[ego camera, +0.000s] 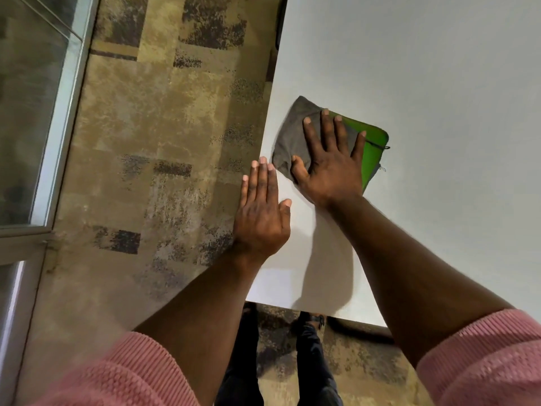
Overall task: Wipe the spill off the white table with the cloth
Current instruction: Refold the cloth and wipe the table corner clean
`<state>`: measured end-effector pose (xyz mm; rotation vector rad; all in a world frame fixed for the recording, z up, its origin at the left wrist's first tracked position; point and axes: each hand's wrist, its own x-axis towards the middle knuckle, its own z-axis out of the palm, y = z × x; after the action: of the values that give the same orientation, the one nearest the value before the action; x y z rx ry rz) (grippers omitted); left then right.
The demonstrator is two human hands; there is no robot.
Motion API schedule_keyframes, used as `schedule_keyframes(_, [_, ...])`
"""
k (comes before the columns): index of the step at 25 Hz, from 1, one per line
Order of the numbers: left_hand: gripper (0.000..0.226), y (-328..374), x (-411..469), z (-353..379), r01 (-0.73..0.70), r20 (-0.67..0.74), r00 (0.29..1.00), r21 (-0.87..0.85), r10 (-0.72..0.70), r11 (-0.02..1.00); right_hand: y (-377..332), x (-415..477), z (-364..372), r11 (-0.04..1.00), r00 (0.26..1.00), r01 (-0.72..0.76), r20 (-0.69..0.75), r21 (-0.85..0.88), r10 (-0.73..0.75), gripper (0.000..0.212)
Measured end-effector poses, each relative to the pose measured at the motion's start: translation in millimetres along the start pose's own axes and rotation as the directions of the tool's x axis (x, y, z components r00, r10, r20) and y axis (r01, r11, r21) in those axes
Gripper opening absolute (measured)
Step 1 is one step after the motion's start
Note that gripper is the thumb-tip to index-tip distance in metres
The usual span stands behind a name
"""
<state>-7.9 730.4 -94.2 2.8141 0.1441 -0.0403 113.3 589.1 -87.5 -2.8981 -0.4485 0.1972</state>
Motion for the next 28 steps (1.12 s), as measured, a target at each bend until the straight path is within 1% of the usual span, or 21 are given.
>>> schedule_keyframes(3, [0.069, -2, 0, 4, -0.024, -0.035, 0.999, 0.004, 0.025, 1.000, -17, 36, -4, 1.000, 1.000, -0.017, -0.010, 0.011, 0.017, 0.072])
schedule_keyframes(6, [0.068, -2, 1, 2, -0.032, -0.069, 0.997, -0.019, 0.031, 0.999, -23, 41, -5, 0.997, 0.997, 0.080, 0.013, 0.000, -0.080, 0.071])
schedule_keyframes(8, [0.067, -1, -1, 1, -0.031, -0.079, 0.997, -0.045, 0.028, 0.998, -19, 38, -5, 0.994, 0.994, 0.112, 0.017, 0.002, -0.112, 0.071])
schedule_keyframes(11, [0.067, -1, -1, 0, -0.023, -0.097, 0.995, -0.058, 0.018, 0.998, -26, 52, -9, 0.995, 0.995, 0.095, 0.030, 0.022, -0.095, 0.072])
schedule_keyframes(15, [0.068, 0, 0, 2, -0.027, -0.124, 0.992, -0.058, 0.019, 0.998, -34, 61, -7, 0.993, 0.992, 0.118, 0.051, 0.013, -0.119, 0.072])
schedule_keyframes(18, [0.068, -3, -6, 0, -0.032, -0.121, 0.992, -0.106, 0.019, 0.994, -36, 32, 3, 0.989, 0.988, 0.150, 0.033, -0.006, -0.150, 0.071])
schedule_keyframes(22, [0.066, -2, -9, -11, -0.022, -0.135, 0.991, -0.260, -0.014, 0.965, -39, -23, 11, 0.975, 0.974, 0.221, 0.054, -0.025, -0.220, 0.073])
schedule_keyframes(24, [0.065, 0, -11, -20, -0.056, -0.153, 0.988, -0.303, 0.010, 0.951, -39, -54, 14, 0.975, 0.974, 0.221, 0.066, -0.032, -0.219, 0.076])
schedule_keyframes(26, [0.062, 5, -15, -31, -0.128, -0.168, 0.983, -0.295, 0.081, 0.947, -45, -85, 10, 0.975, 0.970, 0.218, 0.106, 0.032, -0.220, 0.078])
schedule_keyframes(28, [0.057, 14, -27, -40, -0.159, -0.165, 0.980, -0.290, 0.114, 0.944, -45, -113, 0, 0.958, 0.961, 0.231, 0.113, 0.168, -0.252, 0.073])
